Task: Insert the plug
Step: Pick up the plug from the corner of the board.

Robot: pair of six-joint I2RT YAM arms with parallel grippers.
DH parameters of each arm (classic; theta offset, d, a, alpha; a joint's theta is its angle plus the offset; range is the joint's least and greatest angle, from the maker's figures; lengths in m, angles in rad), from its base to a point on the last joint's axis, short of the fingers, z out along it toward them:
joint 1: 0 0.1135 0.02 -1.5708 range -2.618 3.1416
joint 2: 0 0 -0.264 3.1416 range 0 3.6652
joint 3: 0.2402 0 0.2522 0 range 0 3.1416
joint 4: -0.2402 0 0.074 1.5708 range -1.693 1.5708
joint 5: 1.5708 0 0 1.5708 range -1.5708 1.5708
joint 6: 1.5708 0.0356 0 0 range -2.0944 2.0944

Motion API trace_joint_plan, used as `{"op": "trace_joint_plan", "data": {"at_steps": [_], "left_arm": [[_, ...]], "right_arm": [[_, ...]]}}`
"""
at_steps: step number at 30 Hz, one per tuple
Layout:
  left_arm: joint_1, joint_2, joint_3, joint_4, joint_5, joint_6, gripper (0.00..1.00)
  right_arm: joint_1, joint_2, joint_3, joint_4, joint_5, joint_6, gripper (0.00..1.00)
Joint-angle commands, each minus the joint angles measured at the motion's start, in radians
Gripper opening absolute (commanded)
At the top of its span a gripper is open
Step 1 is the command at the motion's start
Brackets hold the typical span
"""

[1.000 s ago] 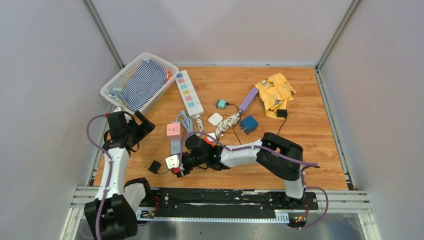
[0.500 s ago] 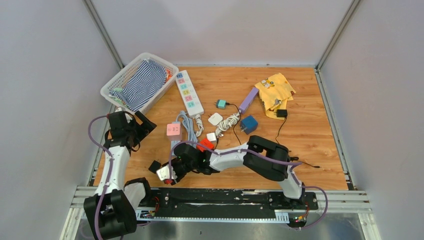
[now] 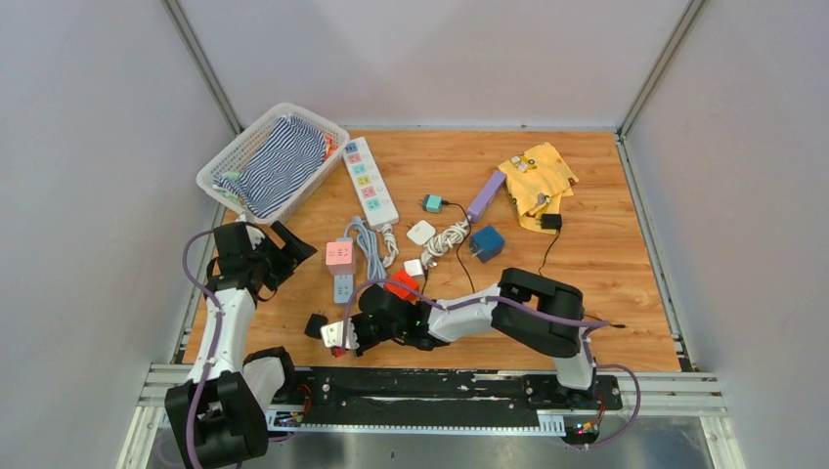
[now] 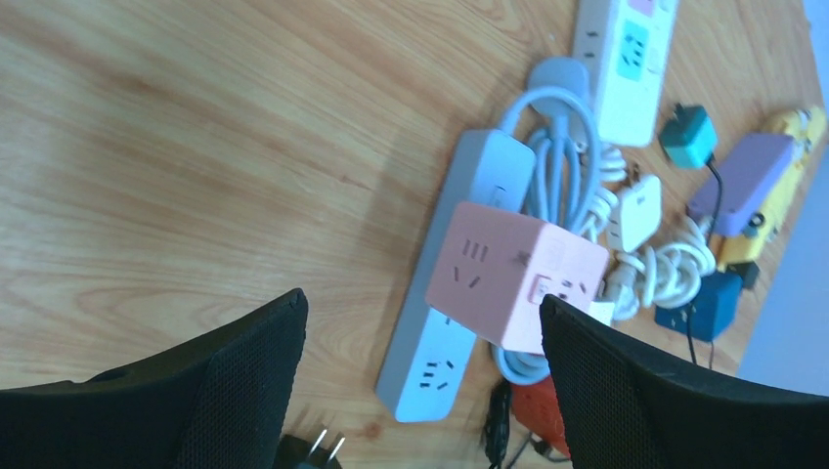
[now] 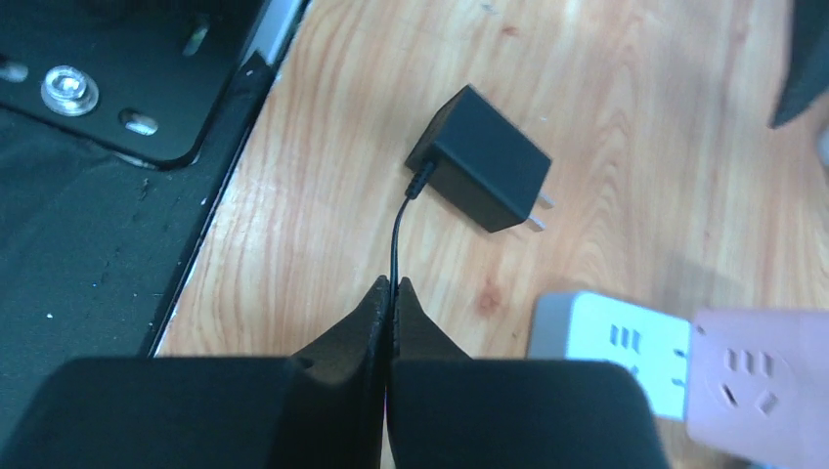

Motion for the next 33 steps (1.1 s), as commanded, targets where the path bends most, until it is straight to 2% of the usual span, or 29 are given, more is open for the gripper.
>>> {"op": "trace_joint_plan", "data": {"at_steps": [1, 5, 10, 16, 20, 24, 29, 33], "left_arm": [[0.004, -0.022, 0.007, -0.016, 0.193, 0.056, 0.90], [0.002, -0.057, 0.026, -0.049, 0.256, 0.080, 0.89], [-0.004, -0.084, -0.019, 0.001, 0.344, 0.026, 0.86], [-0.033, -0.090, -0.018, -0.018, 0.402, 0.005, 0.86], [-0.050, -0.115, -0.018, -0.027, 0.402, -0.041, 0.84], [-0.064, -0.120, -0.017, -0.065, 0.382, -0.093, 0.83], [-0.079, -0.126, -0.057, -0.073, 0.366, -0.259, 0.83], [-0.090, -0.124, -0.062, -0.081, 0.372, -0.329, 0.83]], "right_arm": [[0.012, -0.112, -0.048, 0.076, 0.117, 0.197, 0.00], [0.006, -0.191, -0.099, 0.083, 0.153, 0.257, 0.00], [-0.013, -0.288, -0.178, 0.123, 0.180, 0.379, 0.00], [-0.031, -0.382, -0.169, 0.060, 0.335, 0.453, 0.00], [-0.040, -0.402, -0.129, -0.015, 0.439, 0.460, 0.00], [-0.043, -0.410, -0.121, -0.017, 0.522, 0.434, 0.00], [-0.045, -0.409, -0.098, -0.012, 0.599, 0.401, 0.00], [-0.046, -0.400, -0.070, 0.020, 0.645, 0.368, 0.00]]}}
